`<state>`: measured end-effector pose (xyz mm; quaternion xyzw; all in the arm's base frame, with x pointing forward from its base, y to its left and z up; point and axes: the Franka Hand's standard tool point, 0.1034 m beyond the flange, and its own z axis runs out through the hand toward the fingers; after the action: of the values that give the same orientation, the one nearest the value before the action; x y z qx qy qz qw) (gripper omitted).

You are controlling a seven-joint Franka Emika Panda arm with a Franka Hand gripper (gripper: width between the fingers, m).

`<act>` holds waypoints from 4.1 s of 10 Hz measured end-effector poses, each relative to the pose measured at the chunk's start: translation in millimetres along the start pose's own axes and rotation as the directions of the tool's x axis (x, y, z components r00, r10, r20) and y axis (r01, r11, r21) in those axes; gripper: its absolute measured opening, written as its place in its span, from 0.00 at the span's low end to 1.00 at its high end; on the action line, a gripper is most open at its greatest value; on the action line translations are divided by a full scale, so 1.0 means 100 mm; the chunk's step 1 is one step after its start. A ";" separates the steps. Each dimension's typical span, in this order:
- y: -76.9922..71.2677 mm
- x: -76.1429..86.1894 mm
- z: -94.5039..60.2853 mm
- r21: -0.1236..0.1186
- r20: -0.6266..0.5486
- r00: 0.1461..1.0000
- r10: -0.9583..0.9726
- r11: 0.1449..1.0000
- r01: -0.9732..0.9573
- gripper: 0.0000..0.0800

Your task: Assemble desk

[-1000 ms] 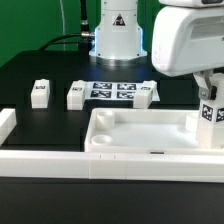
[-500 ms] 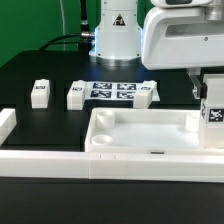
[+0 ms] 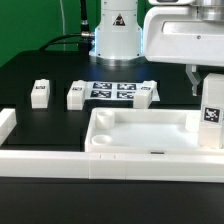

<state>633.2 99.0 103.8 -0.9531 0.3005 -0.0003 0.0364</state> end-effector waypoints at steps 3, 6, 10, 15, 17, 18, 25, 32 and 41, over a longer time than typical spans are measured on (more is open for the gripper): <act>0.00 0.00 0.00 0.003 0.003 0.988 0.157 0.988 -0.157 0.36; -0.02 -0.03 0.00 0.001 0.011 0.997 0.082 0.997 -0.082 0.65; -0.03 -0.04 0.01 0.003 0.009 0.978 -0.209 0.978 0.208 0.81; -0.06 -0.06 0.01 -0.014 0.003 0.824 -0.566 0.824 0.566 0.81; -0.07 -0.07 0.01 -0.030 0.001 0.699 -0.715 0.699 0.714 0.81; -0.09 -0.07 0.01 -0.037 -0.004 0.657 -0.754 0.656 0.754 0.81; -0.07 -0.03 0.00 -0.049 0.019 0.261 -0.965 0.260 0.964 0.68; -0.07 -0.04 0.01 -0.050 0.010 0.445 -0.896 0.444 0.895 0.36; -0.01 0.01 0.01 -0.023 -0.019 0.960 -0.280 0.960 0.280 0.36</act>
Offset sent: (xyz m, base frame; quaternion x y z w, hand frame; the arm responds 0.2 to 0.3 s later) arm 0.0000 0.0000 0.0000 0.0000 0.0000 0.1296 0.9916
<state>634.8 98.8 103.0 -0.9862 0.1631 -0.0131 0.0233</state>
